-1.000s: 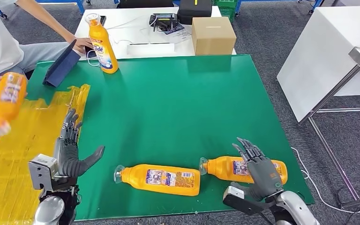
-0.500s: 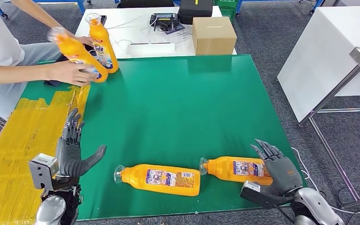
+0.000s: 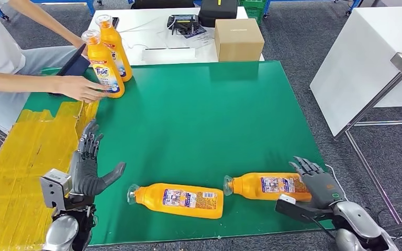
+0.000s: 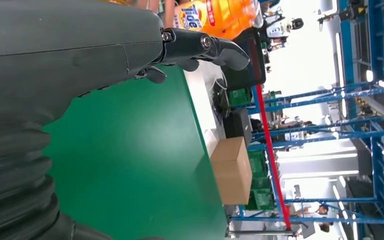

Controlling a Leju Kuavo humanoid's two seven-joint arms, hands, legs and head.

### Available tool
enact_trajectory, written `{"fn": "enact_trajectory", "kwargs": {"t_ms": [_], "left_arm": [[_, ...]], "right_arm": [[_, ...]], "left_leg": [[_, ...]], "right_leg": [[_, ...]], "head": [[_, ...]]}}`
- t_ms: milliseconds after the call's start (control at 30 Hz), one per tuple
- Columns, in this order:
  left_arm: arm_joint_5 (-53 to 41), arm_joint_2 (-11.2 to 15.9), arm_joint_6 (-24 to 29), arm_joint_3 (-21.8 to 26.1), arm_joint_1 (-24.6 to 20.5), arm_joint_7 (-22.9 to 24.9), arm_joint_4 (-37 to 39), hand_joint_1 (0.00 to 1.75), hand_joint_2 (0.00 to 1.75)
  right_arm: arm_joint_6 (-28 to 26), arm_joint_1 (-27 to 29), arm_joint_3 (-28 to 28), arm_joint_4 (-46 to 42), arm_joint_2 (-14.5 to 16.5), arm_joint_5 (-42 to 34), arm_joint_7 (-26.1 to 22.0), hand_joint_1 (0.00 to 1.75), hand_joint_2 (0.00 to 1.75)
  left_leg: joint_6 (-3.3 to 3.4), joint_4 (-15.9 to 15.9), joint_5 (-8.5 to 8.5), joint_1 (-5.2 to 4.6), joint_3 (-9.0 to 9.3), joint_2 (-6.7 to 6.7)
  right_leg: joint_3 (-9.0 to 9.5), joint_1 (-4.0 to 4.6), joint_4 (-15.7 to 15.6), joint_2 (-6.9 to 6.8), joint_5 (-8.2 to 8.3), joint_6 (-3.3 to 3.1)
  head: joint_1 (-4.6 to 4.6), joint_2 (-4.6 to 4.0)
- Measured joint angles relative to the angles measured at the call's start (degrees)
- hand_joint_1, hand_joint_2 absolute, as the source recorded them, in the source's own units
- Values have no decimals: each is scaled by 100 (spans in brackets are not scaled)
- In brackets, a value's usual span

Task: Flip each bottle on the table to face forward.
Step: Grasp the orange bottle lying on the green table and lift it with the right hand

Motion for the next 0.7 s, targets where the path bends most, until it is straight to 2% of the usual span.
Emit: {"fn": "enact_trajectory", "kwargs": {"t_ms": [467,700], "left_arm": [[-26,-25,-15,-199,-147,14,148,0,175],[86,-27,-195,-246,-155,34,169,0,175]], "right_arm": [[41,-649,256,1109,309,243,81,0,175],[-30,-974,428,1481,493,291,64,0,175]], "left_leg": [[1,-1,-2,1,24,13],[0,-2,-4,1,55,33]], "right_leg": [[17,1,-1,12,1,-1],[37,3,-2,31,6,0]], "head": [[2,0],[1,0]]}}
